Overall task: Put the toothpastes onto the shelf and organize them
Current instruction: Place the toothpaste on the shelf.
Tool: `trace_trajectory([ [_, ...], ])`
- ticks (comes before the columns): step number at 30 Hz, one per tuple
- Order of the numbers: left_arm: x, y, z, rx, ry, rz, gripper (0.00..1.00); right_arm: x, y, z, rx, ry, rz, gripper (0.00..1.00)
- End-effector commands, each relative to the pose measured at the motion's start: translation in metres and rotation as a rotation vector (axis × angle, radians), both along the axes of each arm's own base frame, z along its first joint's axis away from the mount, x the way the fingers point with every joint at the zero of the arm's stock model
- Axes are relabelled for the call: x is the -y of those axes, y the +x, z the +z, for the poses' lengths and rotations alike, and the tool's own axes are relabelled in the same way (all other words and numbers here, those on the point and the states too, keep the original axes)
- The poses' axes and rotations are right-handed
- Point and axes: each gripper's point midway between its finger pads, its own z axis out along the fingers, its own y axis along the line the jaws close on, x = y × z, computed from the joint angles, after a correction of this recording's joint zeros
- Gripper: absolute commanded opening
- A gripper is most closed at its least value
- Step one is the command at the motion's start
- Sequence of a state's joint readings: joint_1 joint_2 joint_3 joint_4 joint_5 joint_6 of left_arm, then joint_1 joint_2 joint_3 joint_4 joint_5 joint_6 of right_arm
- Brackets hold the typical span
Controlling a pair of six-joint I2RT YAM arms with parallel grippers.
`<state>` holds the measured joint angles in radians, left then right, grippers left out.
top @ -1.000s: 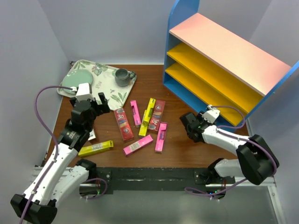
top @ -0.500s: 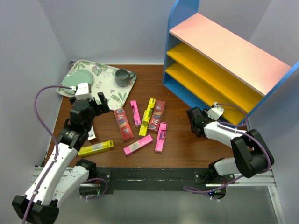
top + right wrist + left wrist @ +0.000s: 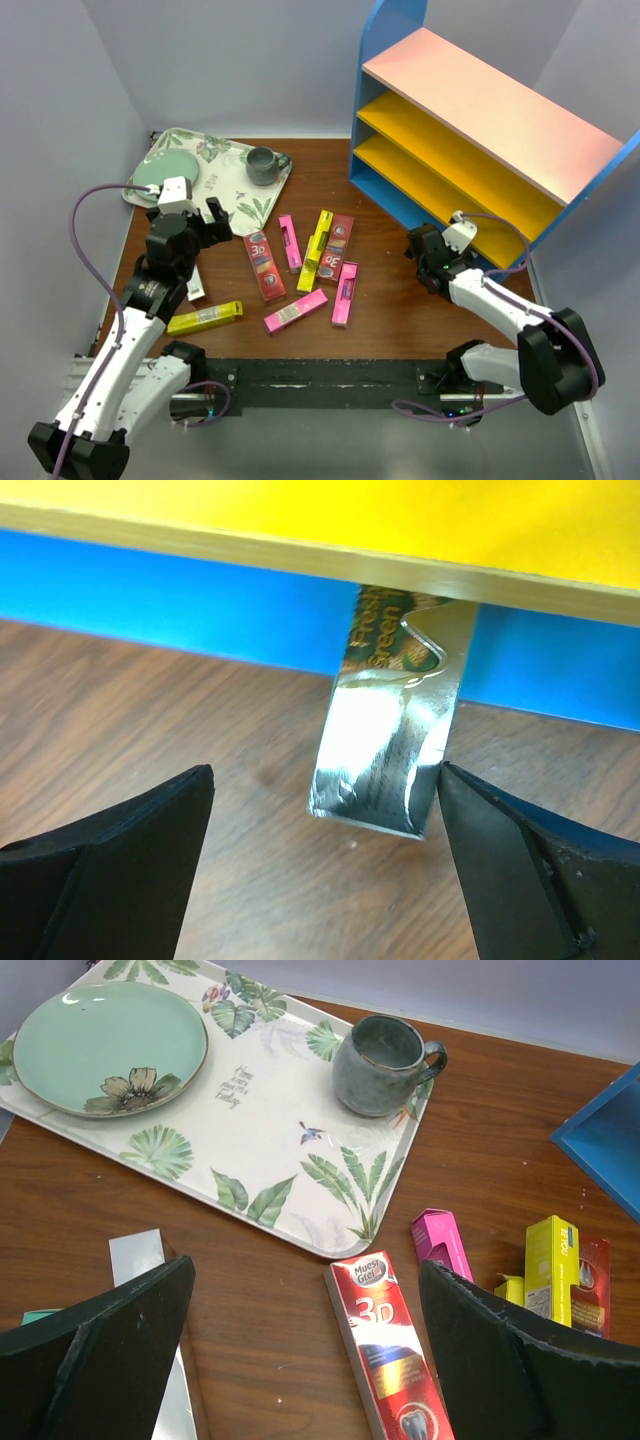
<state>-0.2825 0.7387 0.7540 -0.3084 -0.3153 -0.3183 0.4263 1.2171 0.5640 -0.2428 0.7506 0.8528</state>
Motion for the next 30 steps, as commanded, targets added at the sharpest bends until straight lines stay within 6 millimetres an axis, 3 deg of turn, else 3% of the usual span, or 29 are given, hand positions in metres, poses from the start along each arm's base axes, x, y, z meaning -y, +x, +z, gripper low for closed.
trace_trajectory([
  [1, -0.002, 0.002, 0.009, 0.045, -0.006, 0.0, 1.0, -0.014, -0.006, 0.011, -0.037, 0.026, 0.108, 0.99],
  [9, -0.003, 0.0, 0.011, 0.052, -0.009, 0.0, 1.0, -0.029, -0.032, 0.014, -0.119, 0.063, 0.285, 0.98],
  [16, -0.002, 0.0, 0.011, 0.052, -0.012, -0.005, 1.0, -0.076, -0.029, 0.017, -0.137, 0.154, 0.574, 0.98],
  [19, -0.002, 0.001, 0.009, 0.047, -0.009, -0.002, 1.0, -0.089, -0.026, 0.005, -0.204, 0.139, 0.688, 0.98],
  [21, -0.003, 0.001, 0.009, 0.046, -0.008, -0.001, 1.0, -0.088, -0.032, -0.011, -0.314, 0.104, 0.725, 0.98],
  [25, -0.003, 0.001, 0.01, 0.047, -0.009, -0.001, 1.0, -0.088, -0.021, -0.007, -0.366, 0.038, 0.77, 0.98],
  [30, -0.003, 0.001, 0.009, 0.047, -0.007, 0.0, 1.0, -0.07, -0.013, -0.001, -0.371, -0.076, 0.736, 0.98],
])
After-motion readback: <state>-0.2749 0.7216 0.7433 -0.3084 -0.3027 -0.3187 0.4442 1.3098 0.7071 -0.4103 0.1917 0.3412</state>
